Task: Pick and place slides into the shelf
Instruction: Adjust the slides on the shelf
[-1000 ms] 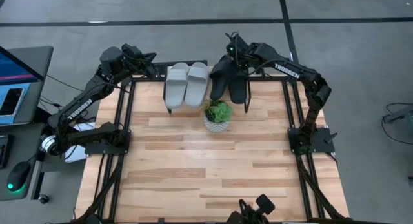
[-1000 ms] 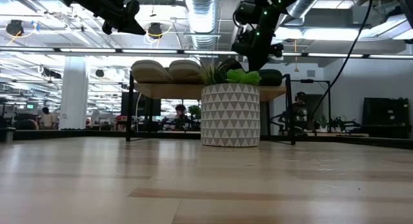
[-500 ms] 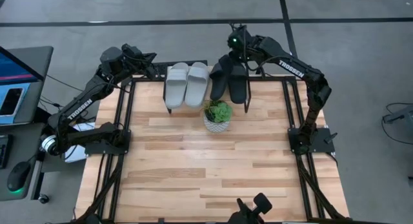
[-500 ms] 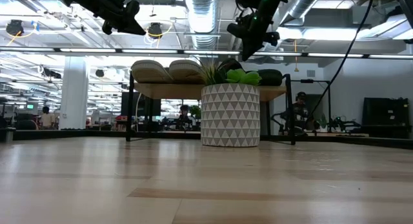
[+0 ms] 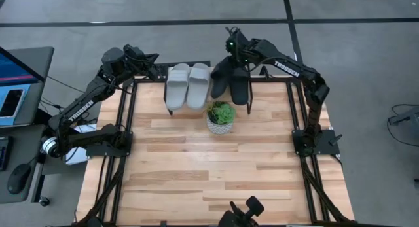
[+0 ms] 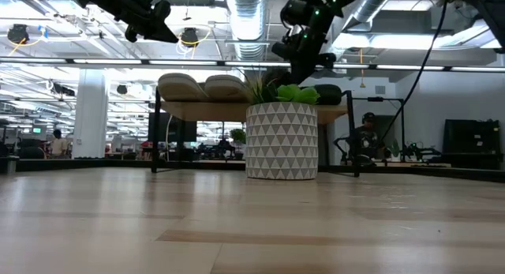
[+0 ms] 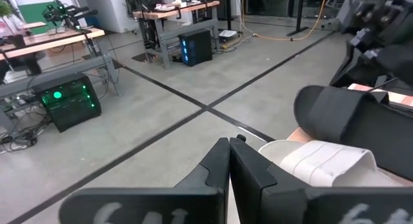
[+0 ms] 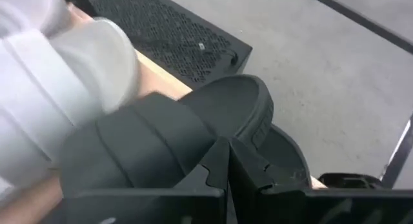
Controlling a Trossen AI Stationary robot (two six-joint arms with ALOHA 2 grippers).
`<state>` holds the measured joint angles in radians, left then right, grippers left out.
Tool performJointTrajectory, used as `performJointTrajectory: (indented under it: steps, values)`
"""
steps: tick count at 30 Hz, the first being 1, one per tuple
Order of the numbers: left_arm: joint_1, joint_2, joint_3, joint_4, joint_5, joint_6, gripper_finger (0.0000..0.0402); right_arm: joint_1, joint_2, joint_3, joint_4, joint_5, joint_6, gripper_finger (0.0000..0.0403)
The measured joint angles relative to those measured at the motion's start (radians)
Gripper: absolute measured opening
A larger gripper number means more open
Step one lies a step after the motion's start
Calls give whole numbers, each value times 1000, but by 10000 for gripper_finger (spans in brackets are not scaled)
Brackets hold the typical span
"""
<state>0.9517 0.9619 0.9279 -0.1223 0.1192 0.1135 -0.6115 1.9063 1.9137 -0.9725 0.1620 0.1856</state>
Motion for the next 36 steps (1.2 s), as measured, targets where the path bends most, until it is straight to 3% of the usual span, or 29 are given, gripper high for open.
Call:
performJointTrajectory:
  steps: [20,31,36]
  values:
    - [0,0,0,0,0,0,0,24,33,25,64,-119,-50,0]
    - [0,0,0,2,1,0,0,34,33,26,69,-132,-65,0]
    - [0,0,0,1,1,0,0,44,20,26,61,-86,-63,0]
